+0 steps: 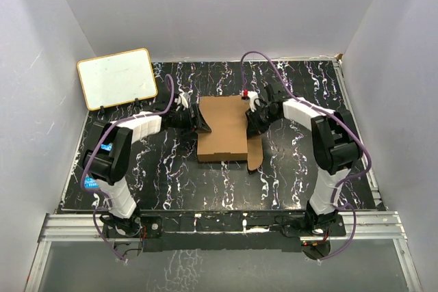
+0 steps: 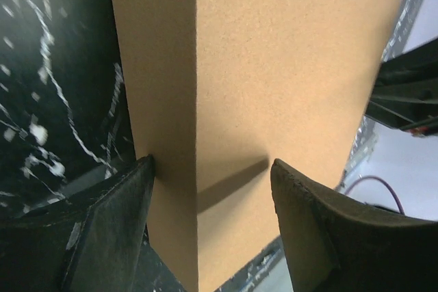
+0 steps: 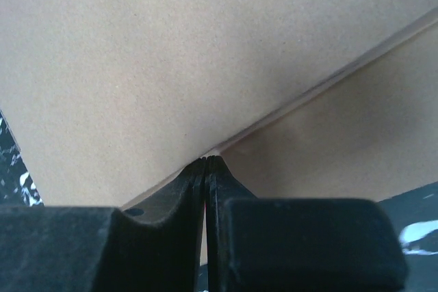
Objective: Fold the paper box
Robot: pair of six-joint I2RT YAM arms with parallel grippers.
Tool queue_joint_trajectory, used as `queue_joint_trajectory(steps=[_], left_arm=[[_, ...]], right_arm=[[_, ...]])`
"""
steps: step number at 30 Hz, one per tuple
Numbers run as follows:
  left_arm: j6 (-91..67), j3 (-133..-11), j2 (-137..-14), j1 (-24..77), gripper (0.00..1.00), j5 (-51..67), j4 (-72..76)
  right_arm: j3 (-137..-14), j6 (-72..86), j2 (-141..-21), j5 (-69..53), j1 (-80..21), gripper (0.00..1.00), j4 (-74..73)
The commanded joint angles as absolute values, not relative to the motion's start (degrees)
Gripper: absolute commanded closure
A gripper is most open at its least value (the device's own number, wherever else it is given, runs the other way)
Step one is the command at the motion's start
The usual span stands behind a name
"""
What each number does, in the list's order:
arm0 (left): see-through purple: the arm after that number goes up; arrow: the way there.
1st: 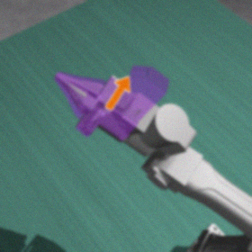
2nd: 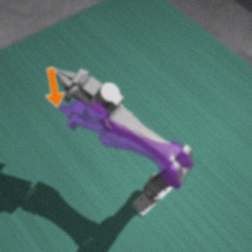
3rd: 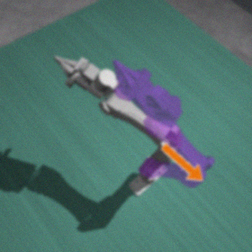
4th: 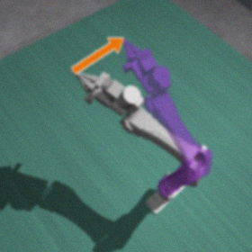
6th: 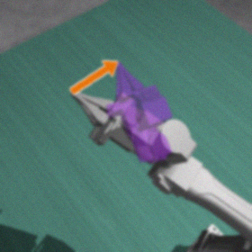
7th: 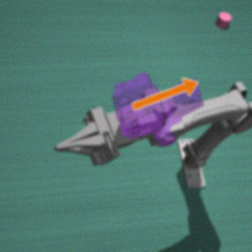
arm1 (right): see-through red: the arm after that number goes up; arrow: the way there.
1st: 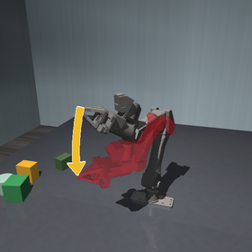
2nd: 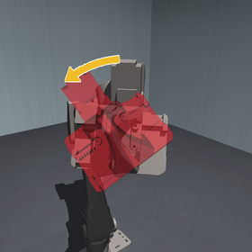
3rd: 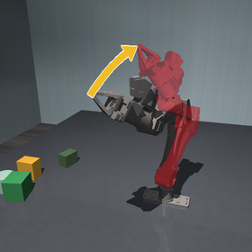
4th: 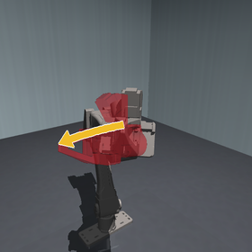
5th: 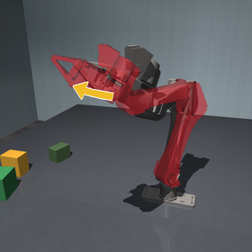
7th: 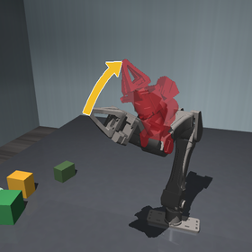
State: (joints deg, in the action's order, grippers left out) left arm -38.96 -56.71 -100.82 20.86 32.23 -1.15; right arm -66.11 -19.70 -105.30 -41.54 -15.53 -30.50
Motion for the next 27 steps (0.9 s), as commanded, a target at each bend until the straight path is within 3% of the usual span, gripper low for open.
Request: queue_joint_trajectory(steps=[1,8,14,18,22,23,25,27], left_arm=[[-36.06,-63.48,-103.57,21.38,0.34,29.70,-5.13],[-31.93,-72.22,-106.76,16.45,0.27,20.87,-11.58],[-27.74,-71.46,-99.94,13.31,0.20,15.18,-12.75],[-24.02,-68.09,-91.79,13.10,0.19,14.32,-10.97],[-22.48,-58.25,-78.25,13.02,0.17,17.53,1.12],[-23.22,-55.09,-75.14,12.95,0.06,18.81,5.76],[-28.90,-48.35,-70.40,12.64,0.03,20.57,14.29],[-34.14,-43.41,-67.86,12.22,0.03,25.05,21.78]], right_arm=[[-77.57,-19.28,-108.95,-43.23,-17.90,0.90,-29.87],[-85.68,-19.99,-114.77,-39.91,-18.17,0.82,-35.19],[-77.13,-22.89,-106.41,-36.40,-14.99,0.70,-32.73],[-69.86,-28.10,-97.50,-43.45,-12.99,0.62,-30.63],[-59.49,-40.92,-87.22,-53.52,-12.90,0.37,-26.92],[-56.64,-46.16,-85.02,-57.28,-12.85,0.28,-25.66],[-50.85,-63.69,-81.50,-62.49,-12.85,0.04,-26.19],[-46.60,-77.14,-80.32,-64.06,-13.04,0.01,-26.46]])
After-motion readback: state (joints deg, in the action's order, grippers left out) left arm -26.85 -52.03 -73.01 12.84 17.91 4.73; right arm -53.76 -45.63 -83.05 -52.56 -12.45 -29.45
